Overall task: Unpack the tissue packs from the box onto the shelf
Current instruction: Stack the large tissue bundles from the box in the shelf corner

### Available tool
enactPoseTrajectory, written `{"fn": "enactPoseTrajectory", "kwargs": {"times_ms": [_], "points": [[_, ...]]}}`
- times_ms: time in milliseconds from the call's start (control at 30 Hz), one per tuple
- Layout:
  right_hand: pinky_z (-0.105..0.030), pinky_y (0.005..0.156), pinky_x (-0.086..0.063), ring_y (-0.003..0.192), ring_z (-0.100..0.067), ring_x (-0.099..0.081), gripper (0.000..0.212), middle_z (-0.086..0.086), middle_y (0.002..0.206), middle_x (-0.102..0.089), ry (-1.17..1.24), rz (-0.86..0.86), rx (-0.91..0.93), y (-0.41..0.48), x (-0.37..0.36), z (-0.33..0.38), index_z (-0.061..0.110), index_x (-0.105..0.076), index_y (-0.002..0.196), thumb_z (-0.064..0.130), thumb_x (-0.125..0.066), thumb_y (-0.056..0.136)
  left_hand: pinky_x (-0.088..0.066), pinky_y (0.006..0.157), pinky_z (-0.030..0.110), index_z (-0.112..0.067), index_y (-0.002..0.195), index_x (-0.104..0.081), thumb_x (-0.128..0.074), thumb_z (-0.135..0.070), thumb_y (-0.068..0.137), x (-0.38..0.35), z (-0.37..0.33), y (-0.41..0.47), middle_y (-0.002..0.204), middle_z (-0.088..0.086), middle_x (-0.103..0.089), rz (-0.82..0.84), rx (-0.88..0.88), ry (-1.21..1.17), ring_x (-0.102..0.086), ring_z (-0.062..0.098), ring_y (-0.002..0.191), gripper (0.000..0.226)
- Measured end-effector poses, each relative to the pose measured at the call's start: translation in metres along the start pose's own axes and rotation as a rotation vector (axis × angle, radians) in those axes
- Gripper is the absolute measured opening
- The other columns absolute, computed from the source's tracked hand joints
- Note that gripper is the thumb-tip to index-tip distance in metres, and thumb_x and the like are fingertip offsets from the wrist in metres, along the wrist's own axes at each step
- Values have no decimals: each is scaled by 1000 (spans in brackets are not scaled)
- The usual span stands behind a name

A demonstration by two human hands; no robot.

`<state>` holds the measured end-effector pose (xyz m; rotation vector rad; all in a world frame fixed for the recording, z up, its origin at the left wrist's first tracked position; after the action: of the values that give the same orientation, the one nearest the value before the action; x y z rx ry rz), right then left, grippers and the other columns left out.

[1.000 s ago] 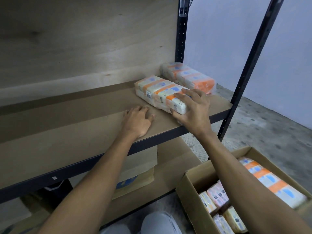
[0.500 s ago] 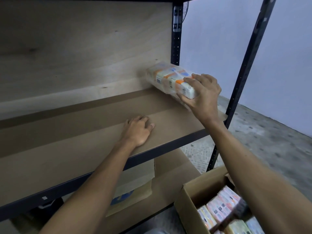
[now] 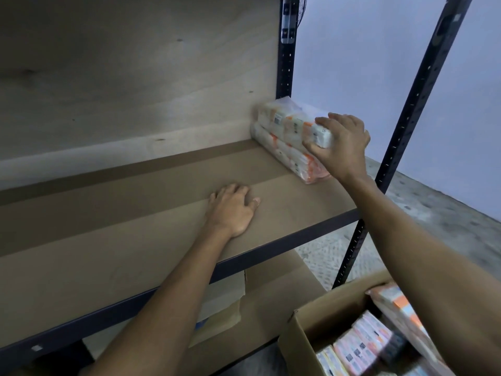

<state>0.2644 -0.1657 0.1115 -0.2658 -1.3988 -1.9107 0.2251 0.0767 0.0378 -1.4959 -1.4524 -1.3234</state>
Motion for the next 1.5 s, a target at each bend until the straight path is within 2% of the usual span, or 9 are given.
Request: {"fn": "enactPoseTrajectory", "kwargs": {"times_ms": [200,500,633,733,800,867,967,1267,1500], "points": [[-52,100,-32,131,-26,-35,59,1,136,-52,-12,32,-11,6,-11,2,30,-60,120,66,-54,74,-23,112,43,-25,139,-43,-34,-53,96,-3,1,2,149,2,-40,-41,-15,27,-34,23,137,52],[-52,102,-31,133,-27,-34,50,-1,138,-51,-40,71,32,22,-33,-5,31,-57,124,59,-49,84,-24,113,43,-26,137,-44,-35,-54,95,-6,2,5,148,3,-40,-55,-9,20,-35,23,136,51],[-62,112,-7,139,-26,-28,50,-3,139,-49,-89,82,42,26,-45,-6,30,-54,126,60,-45,87,-24,112,42,-27,136,-45,-35,-54,95,-6,1,5,147,2,-40,-57,-9,20,-35,22,136,50],[-58,114,5,140,-24,-28,51,-4,138,-50,-161,60,72,25,-47,-6,28,-54,127,60,-41,89,-23,111,42,-28,135,-46,-36,-53,95,-6,2,5,147,2,-41,-65,-6,19,-35,22,136,48],[-53,116,2,138,-25,-32,51,-6,137,-52,-187,47,100,26,-46,-7,27,-55,126,58,-42,89,-23,112,42,-28,135,-45,-36,-53,95,-7,2,5,146,1,-41,-64,-6,14,-35,22,136,48],[-46,116,-11,133,-27,-38,50,-8,134,-55,-165,30,129,27,-45,-7,24,-58,124,56,-44,89,-24,113,44,-28,135,-45,-36,-54,95,-7,2,5,146,1,-41,-64,-4,11,-35,22,135,48],[-39,108,-26,124,-28,-46,49,-8,129,-58,-152,4,164,29,-44,-8,22,-60,122,54,-47,88,-24,112,43,-28,134,-46,-36,-54,94,-7,2,5,145,1,-42,-66,-6,18,-36,22,135,48],[-37,105,-27,121,-27,-47,46,-6,128,-59,-129,-17,166,31,-40,-14,24,-61,121,54,-48,88,-25,111,43,-29,134,-45,-35,-55,94,-7,2,5,145,1,-42,-64,-9,17,-37,22,134,49],[-42,108,-26,124,-27,-45,48,-6,130,-57,-136,9,153,30,-40,-14,24,-59,122,56,-47,88,-26,110,43,-28,134,-46,-36,-54,94,-7,3,5,143,1,-44,-73,-9,12,-38,22,133,49]]}}
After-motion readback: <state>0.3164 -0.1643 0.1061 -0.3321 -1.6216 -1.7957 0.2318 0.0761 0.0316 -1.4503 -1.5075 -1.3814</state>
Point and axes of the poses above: each hand's wrist, its own y-axis towards the middle knuckle, its own x-axis out of the back of the hand, z = x × y, the point moved 2 cm from there along y, towards the middle knuckle
